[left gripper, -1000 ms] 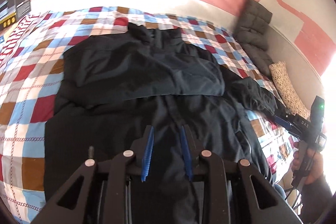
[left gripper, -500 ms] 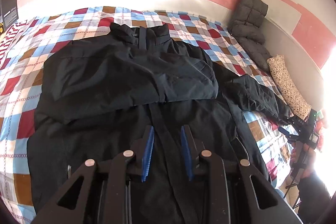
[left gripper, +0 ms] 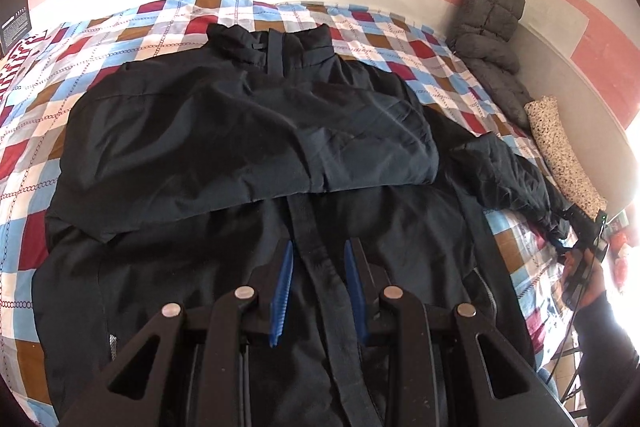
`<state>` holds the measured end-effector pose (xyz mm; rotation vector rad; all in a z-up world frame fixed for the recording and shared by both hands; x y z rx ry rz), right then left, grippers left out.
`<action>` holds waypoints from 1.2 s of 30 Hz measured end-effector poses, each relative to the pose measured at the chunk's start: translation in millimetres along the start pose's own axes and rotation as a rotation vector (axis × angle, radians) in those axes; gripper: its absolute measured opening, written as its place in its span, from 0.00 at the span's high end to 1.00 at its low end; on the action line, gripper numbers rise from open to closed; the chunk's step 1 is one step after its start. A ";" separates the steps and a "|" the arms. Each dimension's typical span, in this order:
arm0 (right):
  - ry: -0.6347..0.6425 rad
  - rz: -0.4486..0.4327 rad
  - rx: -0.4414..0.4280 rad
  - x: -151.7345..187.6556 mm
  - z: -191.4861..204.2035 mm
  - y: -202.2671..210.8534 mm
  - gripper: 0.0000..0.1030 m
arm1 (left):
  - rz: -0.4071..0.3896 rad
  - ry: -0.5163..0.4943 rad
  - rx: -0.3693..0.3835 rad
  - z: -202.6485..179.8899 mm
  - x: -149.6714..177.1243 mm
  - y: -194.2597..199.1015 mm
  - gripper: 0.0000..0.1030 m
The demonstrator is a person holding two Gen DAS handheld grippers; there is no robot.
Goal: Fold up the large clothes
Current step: 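Grasp the other black sleeve cuff with the right tool, then lift and carry the sleeve across the coat body with the right tool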
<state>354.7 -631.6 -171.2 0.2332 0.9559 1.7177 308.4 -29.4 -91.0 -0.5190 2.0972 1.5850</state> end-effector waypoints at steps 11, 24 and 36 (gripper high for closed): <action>0.074 -0.004 0.088 -24.2 10.6 -17.0 0.68 | -0.007 0.011 -0.026 8.4 -19.4 -19.8 0.73; 0.339 -0.095 -0.046 -17.1 142.3 50.5 0.81 | -0.013 -0.060 0.020 -19.2 -55.8 -44.9 0.73; 0.580 -0.073 -0.241 44.3 281.6 81.0 0.81 | -0.007 -0.004 0.026 8.8 -53.9 -42.6 0.73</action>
Point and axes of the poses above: each gripper's, at about its wrist camera, not at the fingertips, and y roughly against the way its jaws point, z to its left, x to its underside, the point moved 4 cm from there along -y, roughly the way its jaws point, and after that the axes turned 2 degrees about -y, right-handed, at the moved point
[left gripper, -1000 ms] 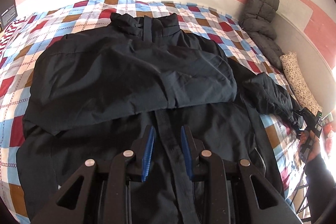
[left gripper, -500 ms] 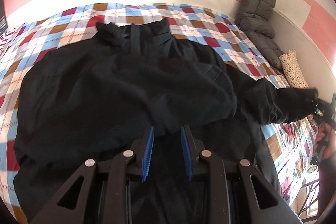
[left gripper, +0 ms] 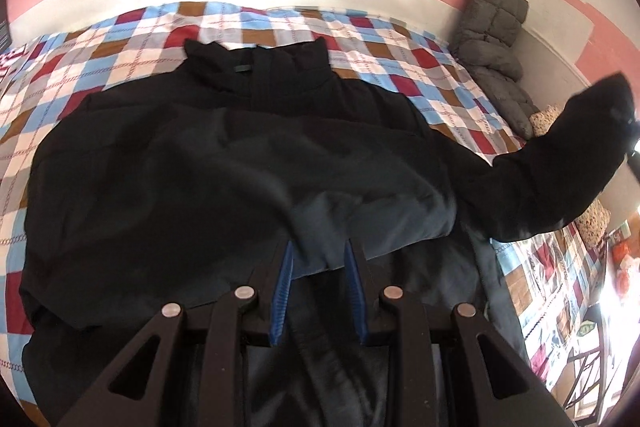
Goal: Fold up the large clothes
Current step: 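Lift and carry the sleeve across the coat body with the right tool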
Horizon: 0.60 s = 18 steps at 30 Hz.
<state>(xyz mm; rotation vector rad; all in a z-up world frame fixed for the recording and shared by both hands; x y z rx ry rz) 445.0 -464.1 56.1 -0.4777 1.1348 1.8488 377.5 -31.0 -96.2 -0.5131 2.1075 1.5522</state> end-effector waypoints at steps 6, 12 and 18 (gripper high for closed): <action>0.119 0.050 -0.091 16.8 78.9 -22.4 0.81 | -0.029 0.079 -0.004 35.3 5.1 19.7 0.73; 0.228 0.142 -0.171 65.6 155.5 -57.6 0.81 | -0.052 0.129 -0.016 68.3 14.6 37.3 0.73; 0.325 0.256 -0.201 128.7 212.0 -99.8 0.81 | -0.056 0.169 -0.038 101.2 22.5 47.3 0.73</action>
Point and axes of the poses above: each gripper's, at about its wrist camera, not at the fingertips, and y roughly against the way its jaws point, z to its left, x to its underside, the point moved 4 cm from there along -y, roughly the way its jaws point, and after that the axes turned 2 degrees about -y, right-handed, at the moved point
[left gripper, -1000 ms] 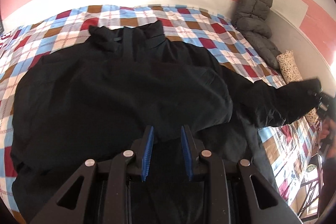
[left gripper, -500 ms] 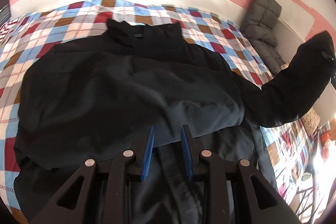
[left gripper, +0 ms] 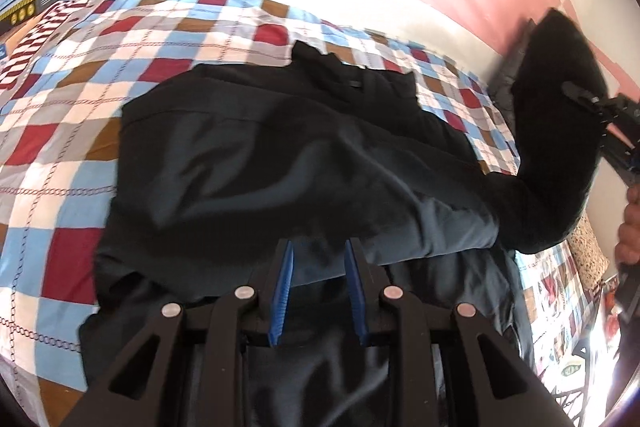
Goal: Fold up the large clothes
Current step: 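Lift and carry the sleeve across the coat body with the right tool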
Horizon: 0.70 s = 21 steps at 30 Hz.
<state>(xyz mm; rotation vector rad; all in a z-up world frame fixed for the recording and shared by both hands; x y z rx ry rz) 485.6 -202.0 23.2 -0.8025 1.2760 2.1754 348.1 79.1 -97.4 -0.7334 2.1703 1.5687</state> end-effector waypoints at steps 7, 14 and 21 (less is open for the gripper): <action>0.062 0.159 -0.055 51.4 46.8 -78.0 0.81 | -0.025 0.053 -0.014 37.1 -0.7 6.8 0.73; 0.110 0.284 -0.123 104.1 62.5 -130.3 0.55 | -0.029 0.094 -0.037 62.1 3.4 10.0 0.73; 0.153 0.256 -0.292 109.6 87.7 -90.2 0.33 | -0.042 0.134 -0.011 58.1 -3.9 15.6 0.60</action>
Point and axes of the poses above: each gripper's, at about its wrist camera, not at the fingertips, and y roughly against the way its jaws point, z to its left, x to its underside, the point moved 4 cm from there along -y, roughly the way its jaws point, and after that the axes turned 2 degrees about -y, right-handed, at the moved point
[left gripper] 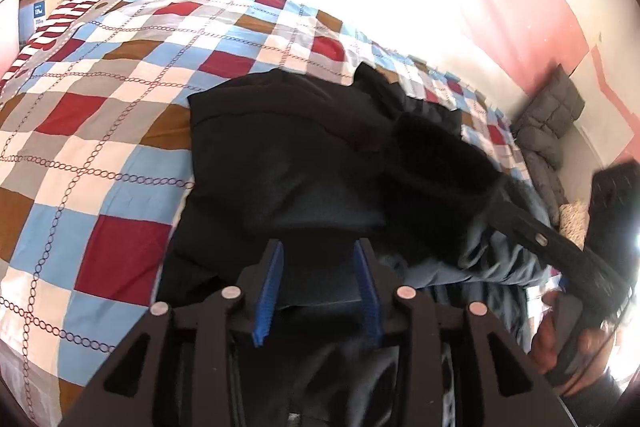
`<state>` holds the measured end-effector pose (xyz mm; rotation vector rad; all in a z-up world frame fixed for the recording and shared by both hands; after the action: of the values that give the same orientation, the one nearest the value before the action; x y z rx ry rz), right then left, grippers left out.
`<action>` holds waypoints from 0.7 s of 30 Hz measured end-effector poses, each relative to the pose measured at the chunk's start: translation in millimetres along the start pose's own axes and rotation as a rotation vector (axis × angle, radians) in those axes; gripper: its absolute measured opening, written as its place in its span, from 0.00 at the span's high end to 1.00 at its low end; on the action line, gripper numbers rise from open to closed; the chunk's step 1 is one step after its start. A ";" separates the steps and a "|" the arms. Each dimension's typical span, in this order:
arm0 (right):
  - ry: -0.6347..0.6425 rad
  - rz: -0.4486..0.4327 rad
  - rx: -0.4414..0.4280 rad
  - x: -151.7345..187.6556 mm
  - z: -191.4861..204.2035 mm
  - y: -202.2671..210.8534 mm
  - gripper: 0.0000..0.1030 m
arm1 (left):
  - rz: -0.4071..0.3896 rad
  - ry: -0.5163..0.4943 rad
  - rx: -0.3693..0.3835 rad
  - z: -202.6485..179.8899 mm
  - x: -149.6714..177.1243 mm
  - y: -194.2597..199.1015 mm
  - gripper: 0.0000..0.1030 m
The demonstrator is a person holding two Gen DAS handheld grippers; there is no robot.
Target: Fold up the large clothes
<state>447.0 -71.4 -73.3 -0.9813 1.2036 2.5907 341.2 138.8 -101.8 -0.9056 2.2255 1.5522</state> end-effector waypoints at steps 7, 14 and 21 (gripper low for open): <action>-0.095 -0.189 0.165 -2.3 -55.5 86.2 0.33 | -0.020 0.009 0.115 -45.7 -28.2 -2.8 0.39; -0.353 -0.258 0.310 22.7 -152.0 142.7 0.33 | 0.078 -0.065 0.153 -93.7 -37.0 -66.8 0.95; -0.313 -0.229 0.423 23.4 -176.5 144.9 0.80 | -0.024 -0.082 0.084 -71.9 -47.0 -42.6 0.96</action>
<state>465.8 -300.2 -78.0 -0.5650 1.3757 2.0913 412.8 79.0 -79.8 -0.8259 2.1966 1.4477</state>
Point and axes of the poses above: each gripper's, at about its wrist camera, not at the fingertips, and y roughly against the way its jaws point, z to its left, x to its underside, the point moved 4 cm from there along -y, roughly the way its jaws point, and after that the axes turned 2 degrees about -y, right-handed, at the moved point
